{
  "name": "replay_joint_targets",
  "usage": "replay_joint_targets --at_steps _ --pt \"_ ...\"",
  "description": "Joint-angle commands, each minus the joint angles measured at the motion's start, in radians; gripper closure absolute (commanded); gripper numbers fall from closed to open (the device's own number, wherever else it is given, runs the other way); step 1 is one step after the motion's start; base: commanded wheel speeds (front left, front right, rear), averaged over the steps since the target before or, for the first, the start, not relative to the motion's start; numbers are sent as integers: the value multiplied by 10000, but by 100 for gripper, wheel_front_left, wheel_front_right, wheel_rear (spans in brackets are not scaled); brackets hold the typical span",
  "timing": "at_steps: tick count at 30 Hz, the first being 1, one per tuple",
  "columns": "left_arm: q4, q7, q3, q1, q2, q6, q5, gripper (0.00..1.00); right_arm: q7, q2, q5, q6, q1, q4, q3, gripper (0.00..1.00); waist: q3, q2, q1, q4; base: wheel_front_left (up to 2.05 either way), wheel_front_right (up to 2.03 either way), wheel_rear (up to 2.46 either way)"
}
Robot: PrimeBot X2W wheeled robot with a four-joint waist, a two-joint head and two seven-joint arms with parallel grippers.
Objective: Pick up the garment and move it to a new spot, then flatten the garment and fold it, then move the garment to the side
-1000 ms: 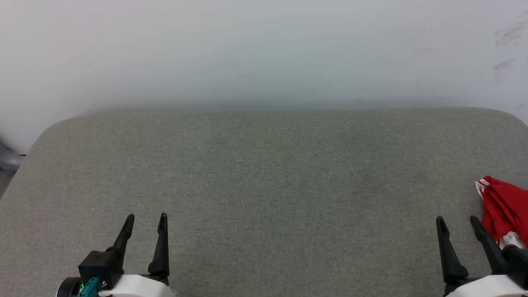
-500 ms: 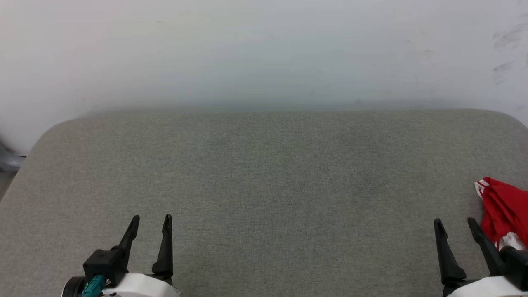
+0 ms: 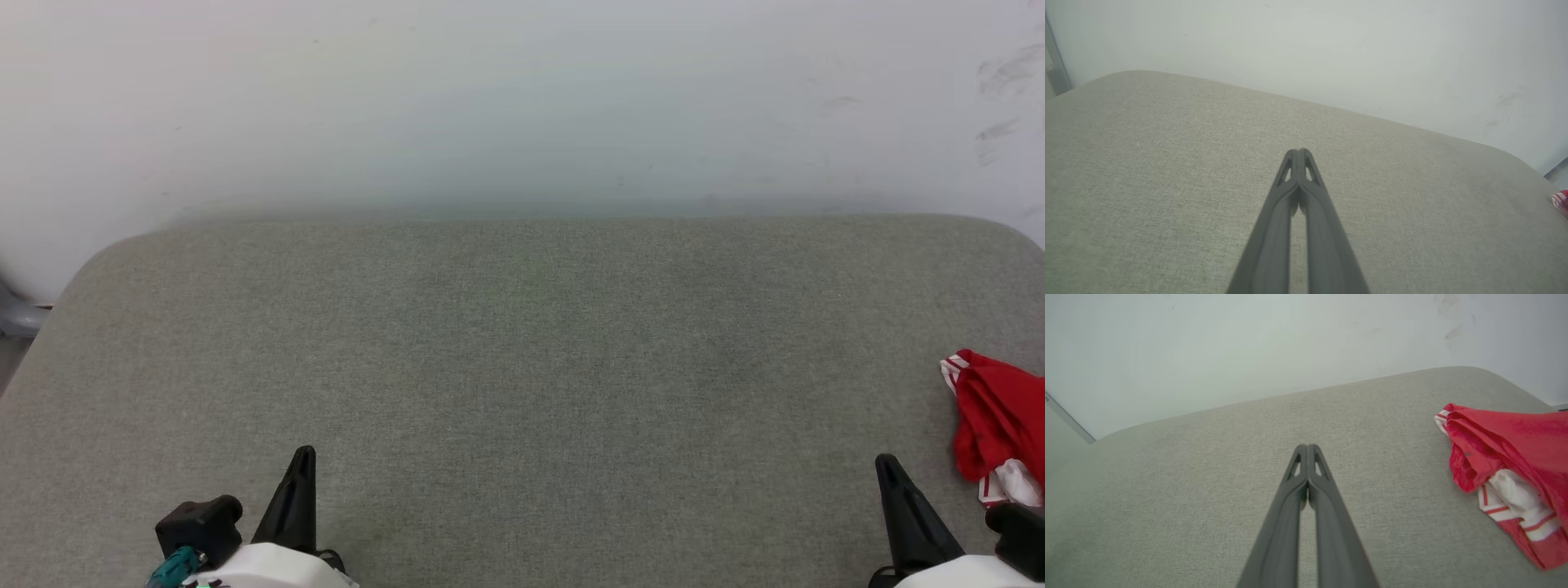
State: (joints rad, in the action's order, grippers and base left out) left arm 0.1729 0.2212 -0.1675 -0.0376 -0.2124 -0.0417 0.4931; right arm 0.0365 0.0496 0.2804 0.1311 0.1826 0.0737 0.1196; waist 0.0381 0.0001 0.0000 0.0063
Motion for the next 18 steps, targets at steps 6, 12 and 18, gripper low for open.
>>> replay_joint_targets --at_steps 6,12,18 --pt "-58 -297 336 379 91 214 1055 100 61 8 1267 -1 -498 -149 0 100 -20 -1 0 -4 0 0 0" --pt "4 -561 551 481 219 345 1935 100 124 9 2316 -1 -715 -406 -6 100 -41 -1 0 -7 0 0 0" --pt "63 -806 755 582 345 470 2755 100 179 9 3286 -1 -916 -646 -10 100 -62 -1 0 -10 0 0 0"
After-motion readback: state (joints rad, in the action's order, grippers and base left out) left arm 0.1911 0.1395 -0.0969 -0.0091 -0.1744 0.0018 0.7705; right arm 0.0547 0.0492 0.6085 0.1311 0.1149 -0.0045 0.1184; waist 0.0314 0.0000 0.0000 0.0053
